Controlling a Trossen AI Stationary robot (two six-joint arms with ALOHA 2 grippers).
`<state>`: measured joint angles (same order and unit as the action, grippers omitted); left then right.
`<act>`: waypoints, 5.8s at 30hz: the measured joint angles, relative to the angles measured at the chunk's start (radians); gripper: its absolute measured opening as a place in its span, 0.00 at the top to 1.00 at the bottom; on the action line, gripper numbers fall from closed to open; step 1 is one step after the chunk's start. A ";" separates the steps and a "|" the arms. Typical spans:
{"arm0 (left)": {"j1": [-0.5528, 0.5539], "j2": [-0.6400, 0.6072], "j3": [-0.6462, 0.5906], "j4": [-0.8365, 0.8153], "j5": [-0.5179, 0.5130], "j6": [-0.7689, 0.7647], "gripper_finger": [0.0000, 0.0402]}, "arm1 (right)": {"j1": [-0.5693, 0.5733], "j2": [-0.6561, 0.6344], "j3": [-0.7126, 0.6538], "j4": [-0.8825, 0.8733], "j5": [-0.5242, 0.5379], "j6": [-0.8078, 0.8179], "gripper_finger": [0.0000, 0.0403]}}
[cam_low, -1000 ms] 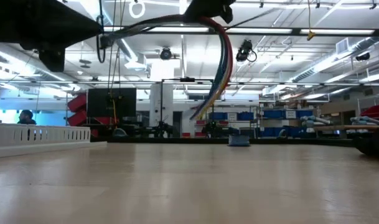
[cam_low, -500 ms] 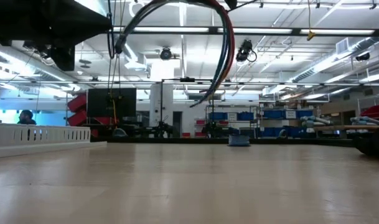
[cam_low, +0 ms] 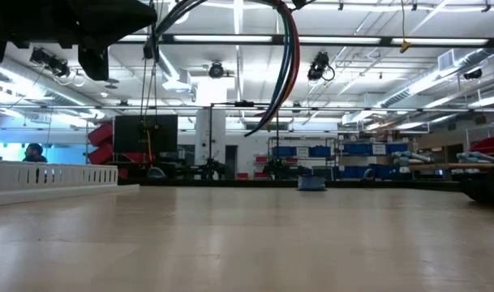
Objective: Ziptie cables
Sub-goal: Wrap the cables together using a ziptie
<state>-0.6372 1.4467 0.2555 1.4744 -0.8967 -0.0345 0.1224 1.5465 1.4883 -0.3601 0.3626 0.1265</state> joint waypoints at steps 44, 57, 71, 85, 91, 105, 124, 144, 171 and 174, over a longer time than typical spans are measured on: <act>-0.006 0.000 0.008 -0.282 -0.010 -0.066 1.00 | -0.191 0.393 -0.017 0.033 -0.499 0.142 0.97; 0.009 0.129 0.012 -0.414 -0.068 -0.252 1.00 | -0.163 0.516 -0.019 0.110 -0.580 0.171 0.97; 0.009 0.280 0.045 -0.374 -0.054 -0.344 1.00 | -0.158 0.513 -0.019 0.104 -0.613 0.133 0.62; 0.009 0.288 0.044 -0.419 -0.098 -0.419 1.00 | -0.136 0.483 -0.019 0.386 -0.672 0.019 0.22; 0.009 0.288 0.044 -0.418 -0.100 -0.418 1.00 | -0.136 0.483 -0.019 0.432 -0.618 -0.051 0.24; 0.009 0.288 0.044 -0.415 -0.099 -0.417 1.00 | -0.137 0.483 -0.019 0.404 -0.515 -0.084 0.24; 0.009 0.288 0.044 -0.414 -0.097 -0.416 1.00 | -0.138 0.484 -0.019 0.462 -0.485 -0.102 0.37; 0.009 0.288 0.044 -0.414 -0.092 -0.415 1.00 | -0.139 0.484 -0.019 0.409 -0.480 -0.134 1.00; -0.034 0.102 0.014 -0.567 -0.027 -0.377 0.69 | -0.119 0.485 -0.019 0.359 -0.512 -0.130 1.00; -0.038 0.041 0.014 -0.635 -0.030 -0.364 0.71 | -0.113 0.485 -0.019 0.358 -0.520 -0.130 1.00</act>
<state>-0.6751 1.4881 0.2691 0.8392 -0.9264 -0.3982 0.0091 2.0312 1.4689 -0.0016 -0.1575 -0.0031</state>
